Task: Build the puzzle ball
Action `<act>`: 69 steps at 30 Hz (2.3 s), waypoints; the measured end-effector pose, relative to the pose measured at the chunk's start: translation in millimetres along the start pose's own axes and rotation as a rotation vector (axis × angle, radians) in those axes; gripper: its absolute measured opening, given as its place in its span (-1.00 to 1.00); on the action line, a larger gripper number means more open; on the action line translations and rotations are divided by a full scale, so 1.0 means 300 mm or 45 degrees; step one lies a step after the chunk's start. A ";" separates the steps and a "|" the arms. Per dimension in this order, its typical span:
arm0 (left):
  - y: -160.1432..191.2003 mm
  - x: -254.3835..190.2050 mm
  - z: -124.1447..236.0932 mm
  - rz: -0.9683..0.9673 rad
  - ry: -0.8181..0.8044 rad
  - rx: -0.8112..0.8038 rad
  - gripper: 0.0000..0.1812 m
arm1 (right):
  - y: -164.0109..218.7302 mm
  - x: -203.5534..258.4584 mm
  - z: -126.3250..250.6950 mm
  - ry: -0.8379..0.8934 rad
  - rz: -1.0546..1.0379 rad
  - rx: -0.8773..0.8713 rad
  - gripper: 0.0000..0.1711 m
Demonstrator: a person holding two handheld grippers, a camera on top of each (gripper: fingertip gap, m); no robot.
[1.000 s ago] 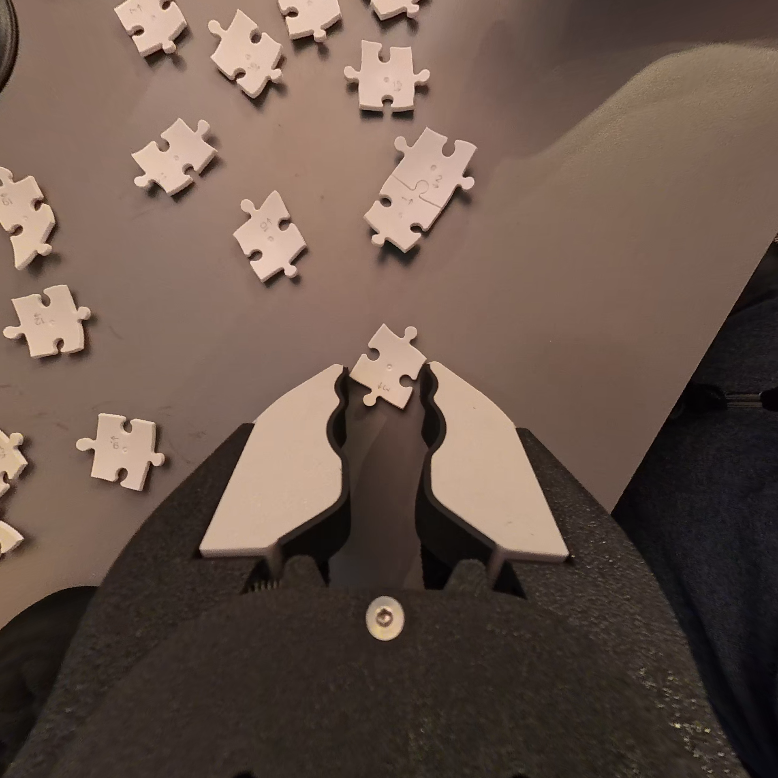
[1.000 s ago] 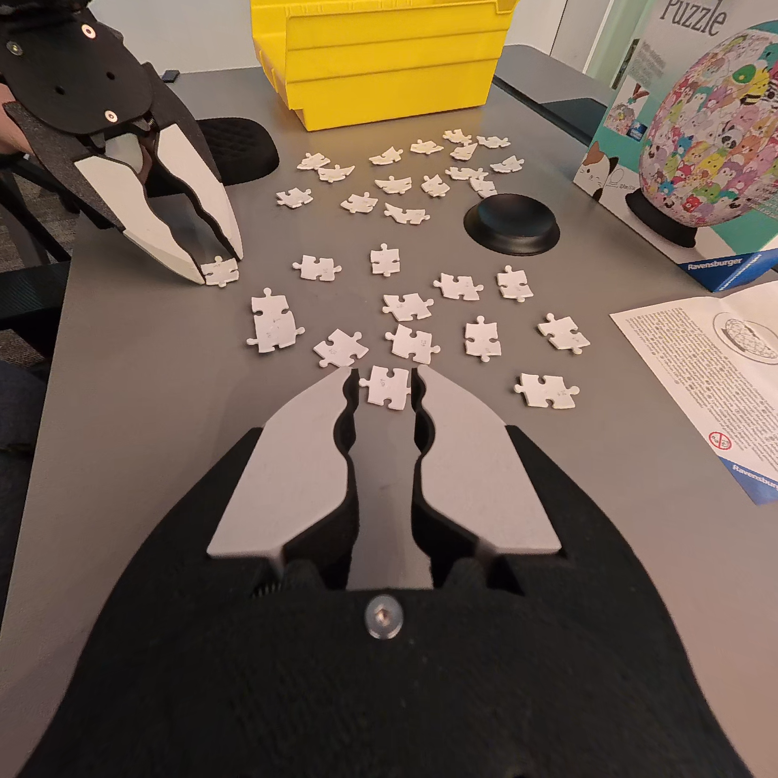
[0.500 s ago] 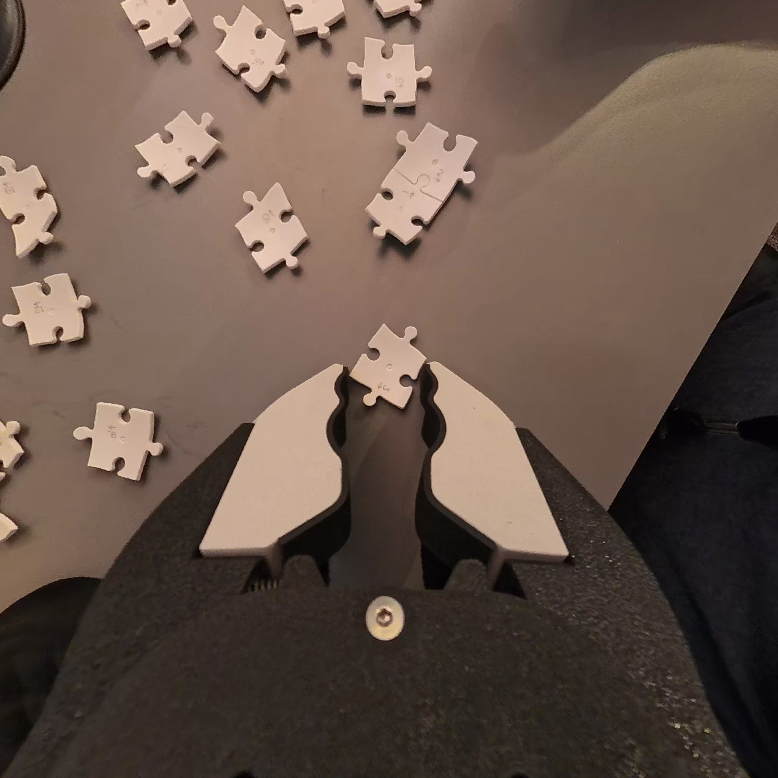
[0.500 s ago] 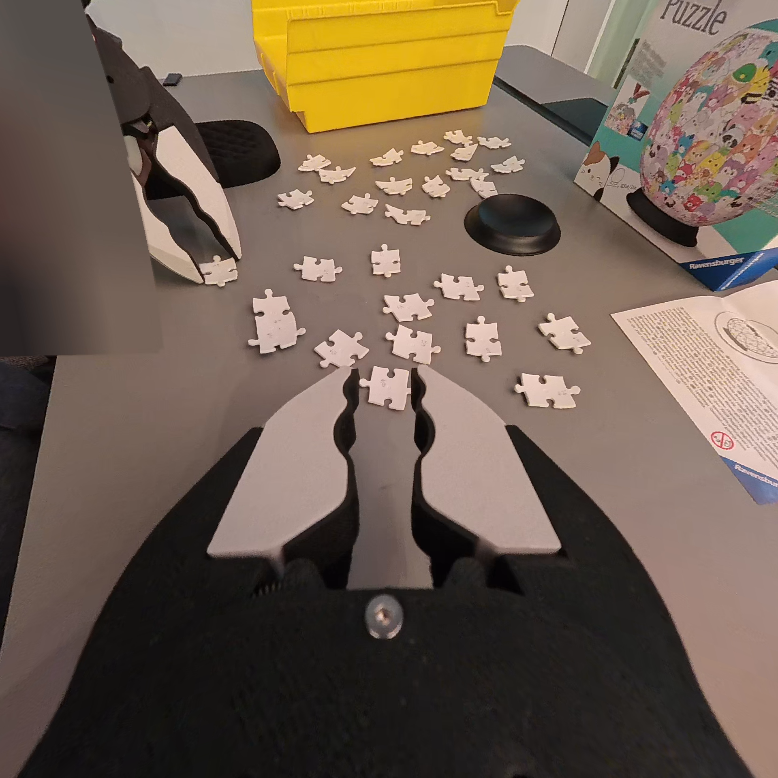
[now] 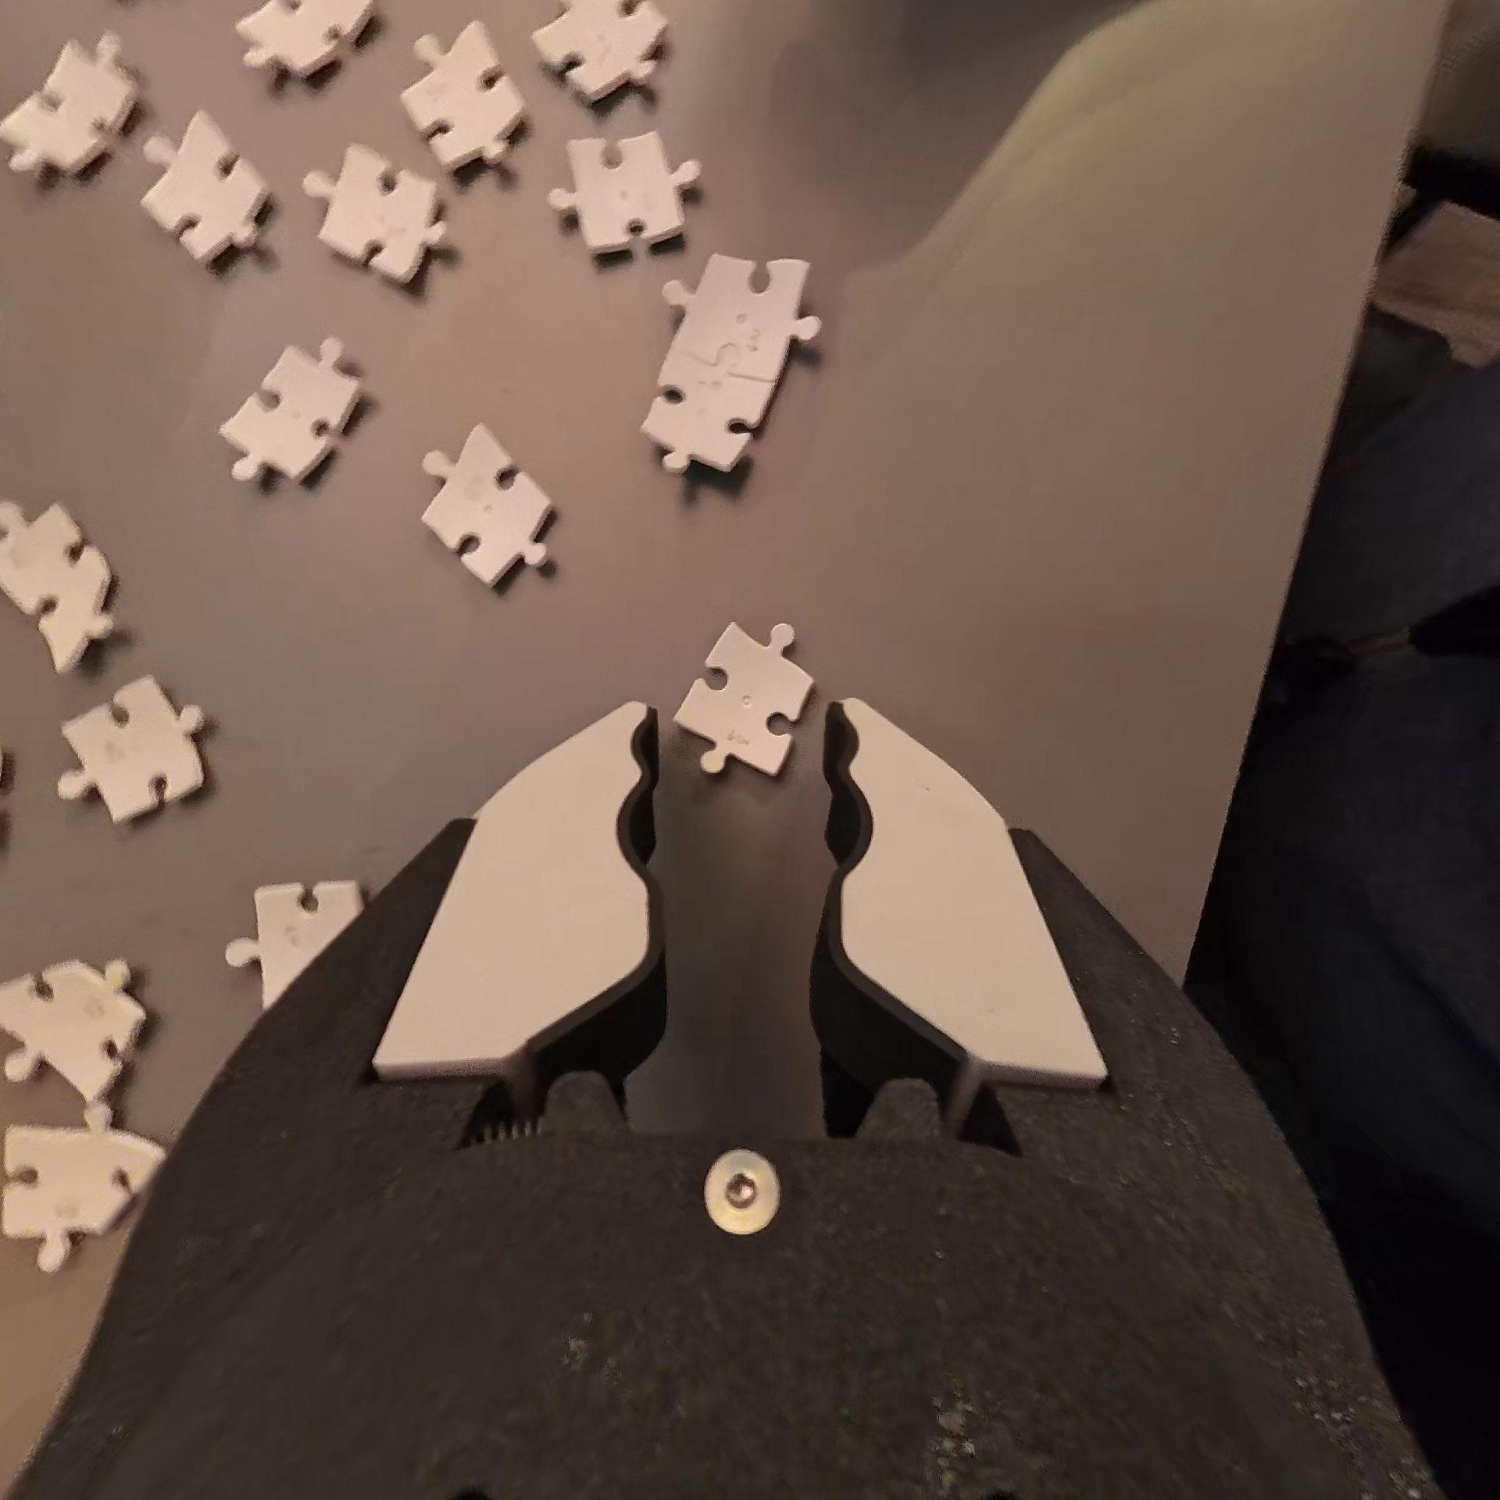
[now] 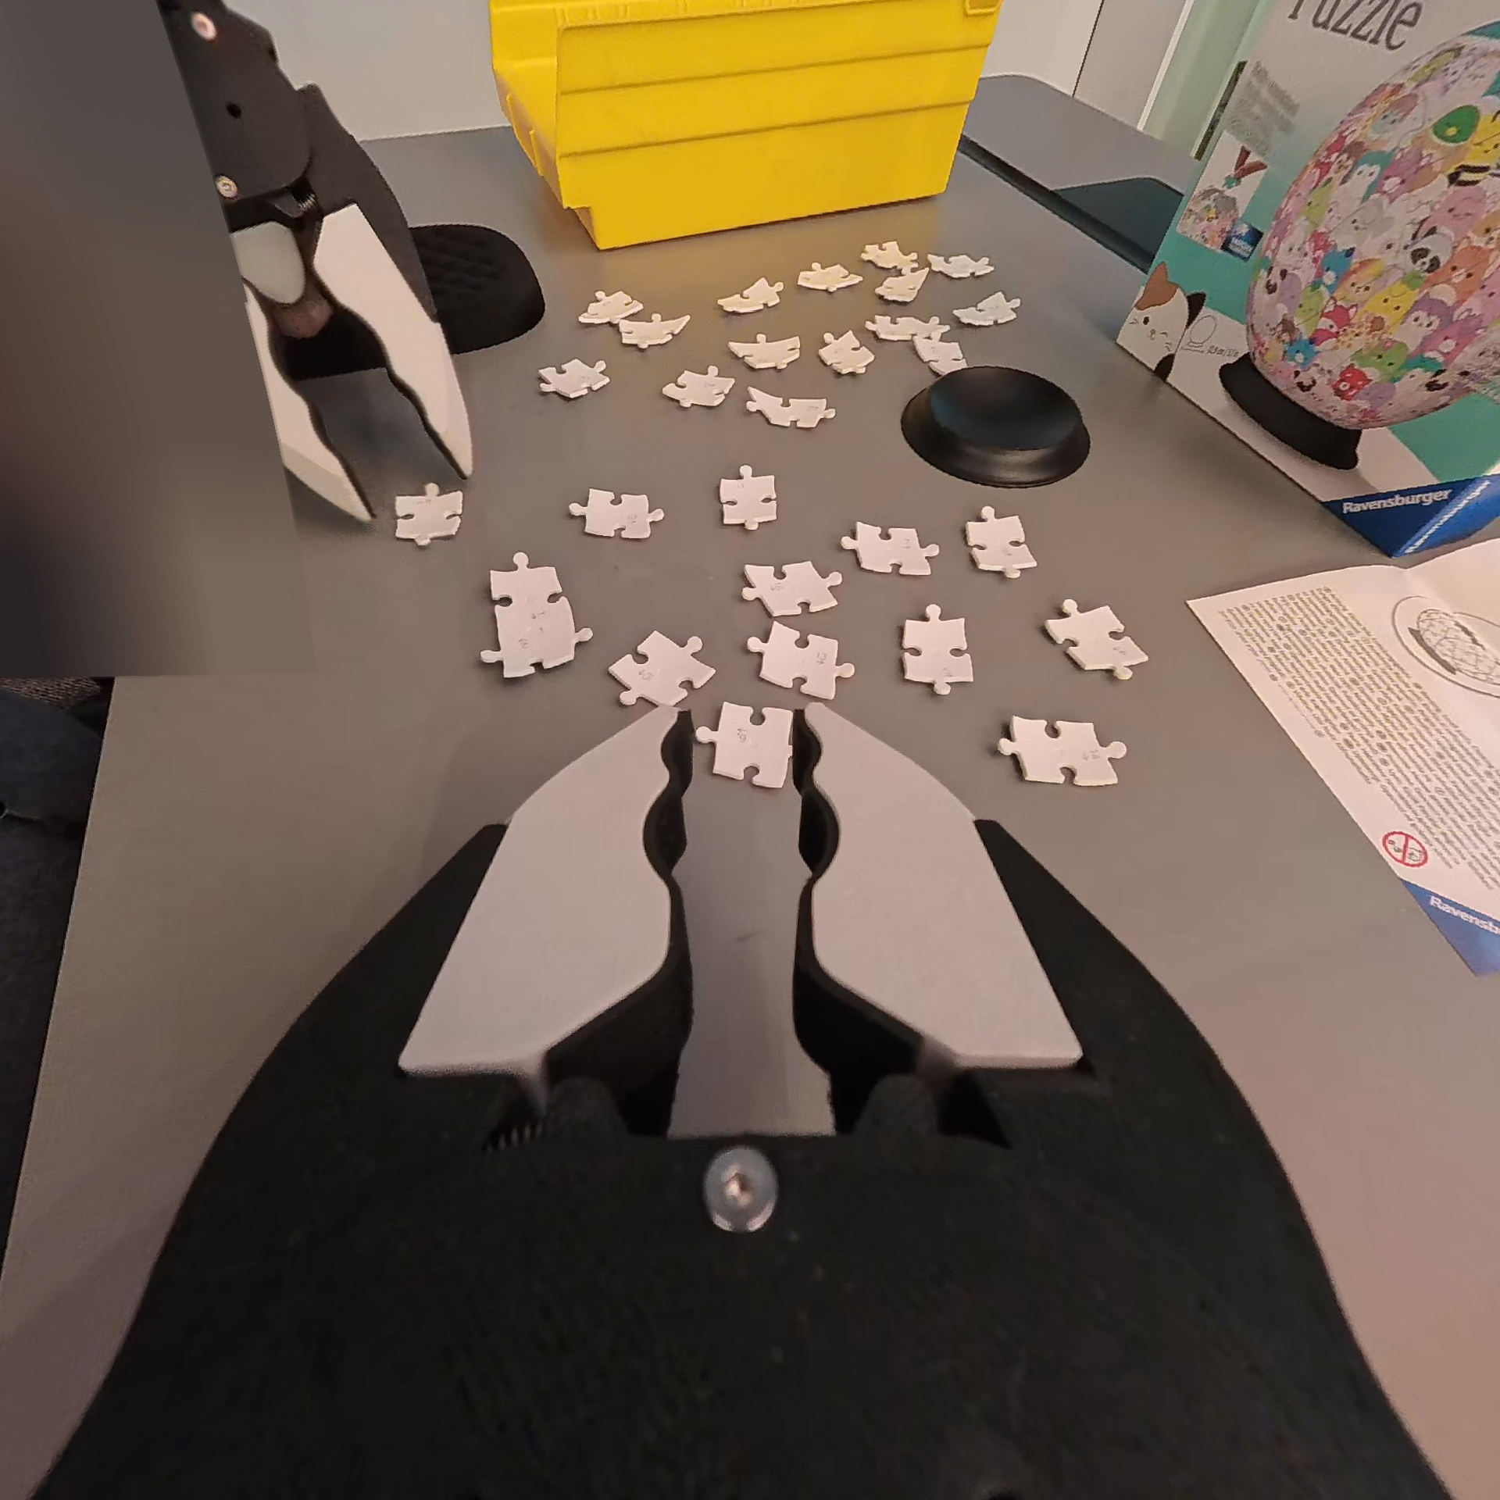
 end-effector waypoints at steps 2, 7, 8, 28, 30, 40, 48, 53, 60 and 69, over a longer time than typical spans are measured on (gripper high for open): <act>0.002 0.005 -0.006 -0.065 0.032 0.032 -0.57 | 0.000 0.000 0.000 0.000 0.001 0.000 -0.71; 0.003 0.007 -0.019 -0.091 0.097 0.053 -0.61 | 0.000 -0.003 0.002 -0.001 -0.010 -0.006 -0.71; 0.004 0.006 -0.019 -0.087 0.097 0.053 -0.64 | -0.001 -0.003 0.002 -0.002 -0.009 -0.005 -0.71; 0.010 -0.008 -0.017 -0.054 0.073 0.039 -0.64 | 0.001 0.001 0.002 -0.002 0.002 0.001 -0.71; 0.009 -0.010 -0.019 -0.052 0.084 0.039 -0.68 | 0.001 0.001 0.002 -0.002 0.002 0.002 -0.71; 0.008 -0.009 -0.020 -0.053 0.090 0.039 -0.69 | 0.004 0.002 -0.003 -0.007 0.003 0.016 -0.72; 0.002 -0.011 -0.023 -0.062 0.099 0.060 -0.68 | 0.003 0.004 -0.002 -0.005 0.010 0.015 -0.72; 0.002 -0.013 -0.024 -0.062 0.101 0.059 -0.68 | 0.003 0.007 -0.002 -0.005 0.021 0.017 -0.72; 0.000 -0.016 -0.027 -0.065 0.103 0.056 -0.69 | 0.005 0.011 -0.004 -0.006 0.037 0.027 -0.72; -0.003 -0.022 -0.030 -0.079 0.114 0.057 -0.68 | 0.007 0.011 -0.006 -0.009 0.037 0.035 -0.72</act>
Point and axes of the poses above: each gripper's, where its closed fingertips meet, z back along the fingers, y out of its underside, x = y × z across the jaws, the point moved 7 cm from there along z, back along the fingers, and after that the axes turned 12 degrees about y, right-handed, at the moved point
